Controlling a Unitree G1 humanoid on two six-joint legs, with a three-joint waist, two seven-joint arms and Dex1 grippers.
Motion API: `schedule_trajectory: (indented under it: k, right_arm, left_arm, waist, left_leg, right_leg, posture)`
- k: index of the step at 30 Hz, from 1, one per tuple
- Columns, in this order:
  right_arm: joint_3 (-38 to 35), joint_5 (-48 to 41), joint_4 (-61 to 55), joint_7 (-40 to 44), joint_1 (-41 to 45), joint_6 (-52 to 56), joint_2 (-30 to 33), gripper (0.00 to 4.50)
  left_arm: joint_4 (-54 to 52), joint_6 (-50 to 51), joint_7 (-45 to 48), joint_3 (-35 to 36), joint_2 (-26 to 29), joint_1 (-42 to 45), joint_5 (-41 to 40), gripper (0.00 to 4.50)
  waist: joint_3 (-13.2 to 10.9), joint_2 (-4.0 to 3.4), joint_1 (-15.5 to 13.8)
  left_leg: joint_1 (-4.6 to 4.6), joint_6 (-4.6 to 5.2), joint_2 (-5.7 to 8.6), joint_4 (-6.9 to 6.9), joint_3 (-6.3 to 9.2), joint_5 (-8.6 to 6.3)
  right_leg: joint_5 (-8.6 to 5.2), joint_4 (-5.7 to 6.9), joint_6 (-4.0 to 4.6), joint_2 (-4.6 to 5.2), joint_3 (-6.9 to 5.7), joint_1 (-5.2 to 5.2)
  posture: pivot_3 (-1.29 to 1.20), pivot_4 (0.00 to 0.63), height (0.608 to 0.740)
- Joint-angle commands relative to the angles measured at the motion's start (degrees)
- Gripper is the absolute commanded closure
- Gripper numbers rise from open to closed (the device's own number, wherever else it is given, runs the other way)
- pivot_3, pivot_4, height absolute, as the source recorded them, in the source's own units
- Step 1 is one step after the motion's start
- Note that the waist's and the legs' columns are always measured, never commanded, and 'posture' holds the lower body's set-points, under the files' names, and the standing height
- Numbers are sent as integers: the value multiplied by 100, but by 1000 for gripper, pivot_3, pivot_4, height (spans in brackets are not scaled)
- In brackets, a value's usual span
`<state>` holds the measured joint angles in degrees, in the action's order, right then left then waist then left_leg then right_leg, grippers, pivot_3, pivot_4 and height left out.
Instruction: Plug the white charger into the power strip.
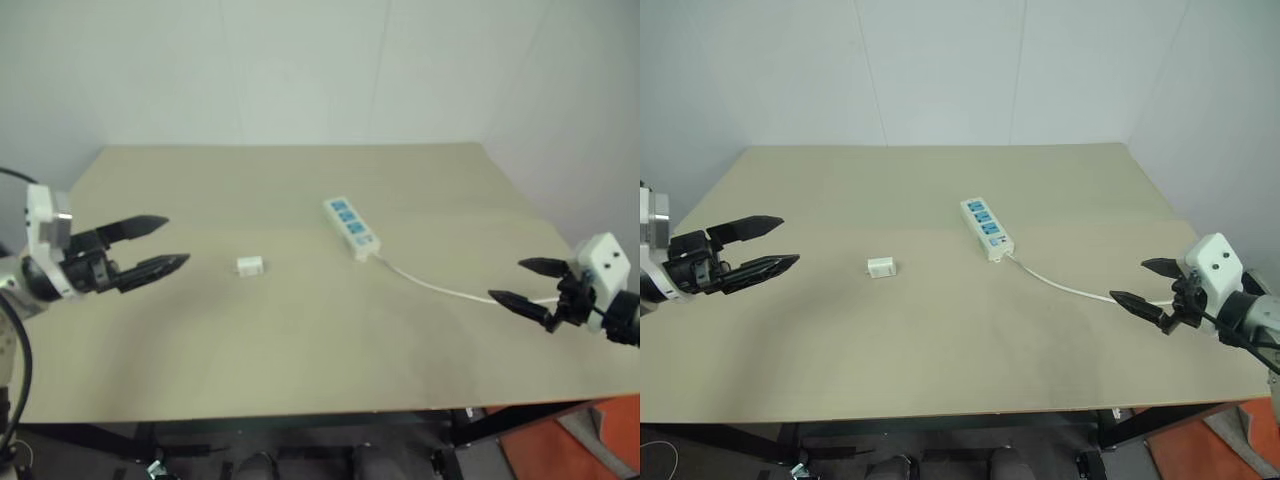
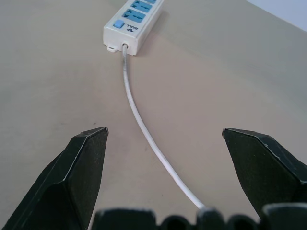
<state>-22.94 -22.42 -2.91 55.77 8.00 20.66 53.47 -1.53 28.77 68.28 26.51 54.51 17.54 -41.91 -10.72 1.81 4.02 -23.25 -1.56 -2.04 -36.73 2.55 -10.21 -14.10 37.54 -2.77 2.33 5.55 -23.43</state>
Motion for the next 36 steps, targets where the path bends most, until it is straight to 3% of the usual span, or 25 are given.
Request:
schedule_trajectory:
  k: [1,14,19,28,36]
  right_arm:
    - [9,73,-48,-118,24,-182,-42,0]
    - [-119,83,-149,-207,-128,-340,-85,0]
    - [314,-142,4,-704,554,-215,-864,0]
    - [1821,1151,2477,-1821,2734,-1535,-2913,0]
    - [2051,1648,5278,-2487,4276,-2742,-3915,0]
  left_arm:
    - [-158,-13,22,210,191,-10,-36,33]
    - [192,-179,102,-70,165,411,63,33]
    - [385,-304,128,-263,77,638,184,33]
    - [149,-555,81,-995,12,784,777,33]
    - [-390,-611,2,-1130,-118,303,936,33]
  waist:
    - [0,0,-6]
    - [-1,0,-21]
    - [-1,1,30]
    - [-6,-3,94]
    - [-7,-4,99]
  left_leg:
    - [0,0,0,0,0,0]
    - [-3,0,1,0,0,0]
    - [1,0,0,0,-2,0]
    - [-35,0,1,4,-1,1]
    - [-67,0,2,22,3,2]
  right_leg:
    - [0,0,0,0,0,0]
    - [-1,-3,2,1,-1,-1]
    - [0,-2,0,0,2,0]
    - [9,4,-3,-3,5,-40]
    - [37,2,39,-2,3,-75]
  posture:
    - [0,150,740]
    - [0,150,740]
    - [0,150,740]
    - [0,150,740]
    - [0,150,740]
